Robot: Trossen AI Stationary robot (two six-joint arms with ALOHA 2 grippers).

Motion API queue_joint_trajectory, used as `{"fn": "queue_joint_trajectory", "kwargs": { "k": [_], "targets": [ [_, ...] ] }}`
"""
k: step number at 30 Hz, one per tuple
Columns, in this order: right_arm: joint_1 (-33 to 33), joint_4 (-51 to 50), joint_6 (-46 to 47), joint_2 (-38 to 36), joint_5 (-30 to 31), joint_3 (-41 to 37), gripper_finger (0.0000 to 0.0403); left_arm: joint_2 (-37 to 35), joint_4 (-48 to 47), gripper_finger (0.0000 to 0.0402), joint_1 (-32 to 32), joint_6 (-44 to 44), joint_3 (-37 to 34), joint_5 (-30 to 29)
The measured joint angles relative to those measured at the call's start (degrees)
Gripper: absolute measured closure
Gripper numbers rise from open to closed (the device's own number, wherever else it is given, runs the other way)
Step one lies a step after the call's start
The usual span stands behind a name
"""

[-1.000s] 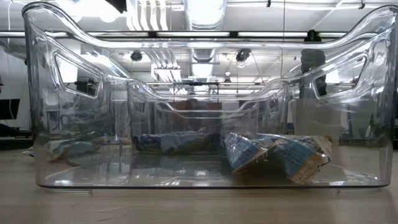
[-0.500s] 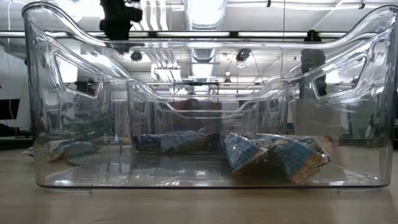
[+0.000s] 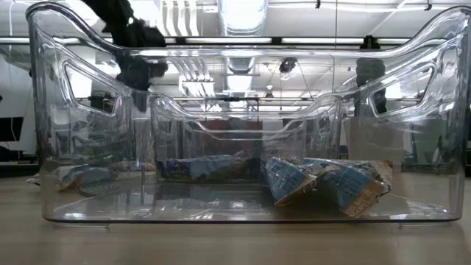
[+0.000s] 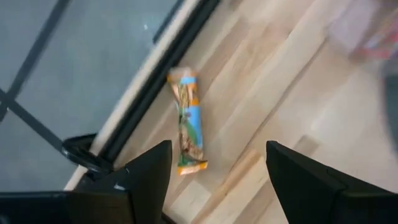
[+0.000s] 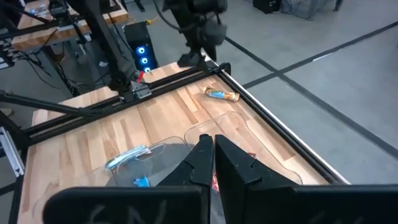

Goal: Pick and place Granola Bars by type
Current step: Put the yellow granola bar into the bottom transparent bin

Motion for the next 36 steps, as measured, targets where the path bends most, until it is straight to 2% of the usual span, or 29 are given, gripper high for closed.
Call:
{"fn": "queue_joint_trajectory", "kwargs": {
  "k": [5,13,24,36],
  "targets": [
    [0.00,0.02,0.60,0.04,-0.12,0.00,0.0394,1.35,5.25,0.0160,2.21,2.42,-7.10,0.10],
    [0.00,0.02,2.35,0.09,-0.17,0.00,0.0394,4.41,13.22,0.0161,6.66,2.21,-12.43,1.97],
    [0.00,0.02,3.66,0.09,0.23,0.00,0.0394,13.57,16.42,0.0161,8.55,2.39,-10.22,5.13],
    [0.00,0.04,4.04,0.09,0.26,0.00,0.0394,21.54,15.81,0.0161,8.77,0.75,-8.08,4.51]
  ]
}}
